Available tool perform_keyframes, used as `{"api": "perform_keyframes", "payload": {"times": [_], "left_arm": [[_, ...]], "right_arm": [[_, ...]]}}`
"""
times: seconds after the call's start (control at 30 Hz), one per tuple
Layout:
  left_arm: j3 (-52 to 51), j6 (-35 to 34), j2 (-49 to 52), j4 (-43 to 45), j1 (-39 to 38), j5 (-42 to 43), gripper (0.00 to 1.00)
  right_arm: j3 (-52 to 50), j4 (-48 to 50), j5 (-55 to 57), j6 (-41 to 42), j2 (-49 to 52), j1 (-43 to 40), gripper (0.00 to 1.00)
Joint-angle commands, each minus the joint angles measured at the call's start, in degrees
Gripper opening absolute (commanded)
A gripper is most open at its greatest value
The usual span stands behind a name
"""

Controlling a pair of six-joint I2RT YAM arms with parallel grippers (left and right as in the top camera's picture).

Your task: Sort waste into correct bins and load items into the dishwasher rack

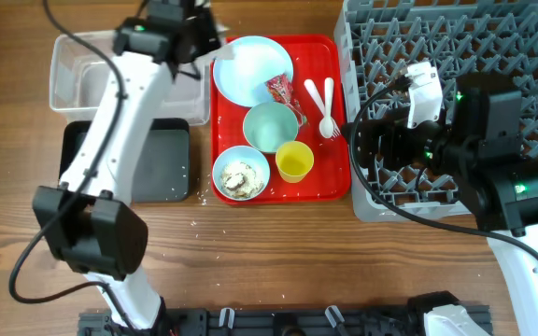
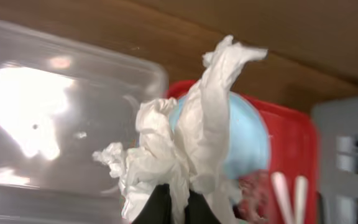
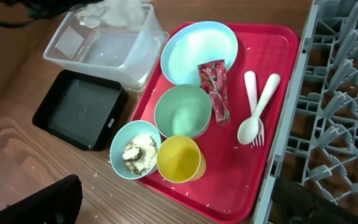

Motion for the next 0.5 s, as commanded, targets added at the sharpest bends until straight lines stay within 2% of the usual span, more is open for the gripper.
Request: {"api": "perform_keyframes", "payload": {"times": [0.0, 0.03, 0.07, 0.1, 0.13, 0.17, 0.33, 0.47], "left_arm": [[-0.5, -1.9, 4.0, -3.9, 6.8, -1.9, 0.04], [-0.8, -1.9, 5.5, -3.9, 8.3, -1.9, 0.04], [-0.8, -1.9, 7.1, -3.5, 9.2, -1.9, 0.11], [-0.8, -1.9, 8.6, -2.5, 9.8, -1.9, 0.36], [-0.8, -1.6, 9.8, -1.7, 10.0, -1.9, 0.87], [-0.8, -1.4, 10.3, -1.4, 10.0, -2.0, 1.00], [-0.6, -1.2, 8.1, -1.2, 9.4, -1.1, 1.00], [-0.6, 8.2, 4.0, 0.4, 4.8, 17.5, 0.99]], "right_arm": [[1.1, 0.0, -1.3, 0.6, 0.4, -0.2, 1.00], [1.1, 0.0, -1.3, 0.6, 0.4, -0.2, 1.00], [1.1, 0.0, -1.3, 0.6, 0.4, -0.2, 1.00], [1.1, 0.0, -1.3, 0.6, 0.4, -0.2, 1.00], [1.1, 0.0, -1.3, 0.6, 0.4, -0.2, 1.00], [1.1, 0.0, -1.3, 0.6, 0.4, -0.2, 1.00], [1.1, 0.0, -1.3, 0.6, 0.4, -0.2, 1.00], [1.1, 0.3, -1.3, 0.6, 0.9, -0.2, 1.00]]}}
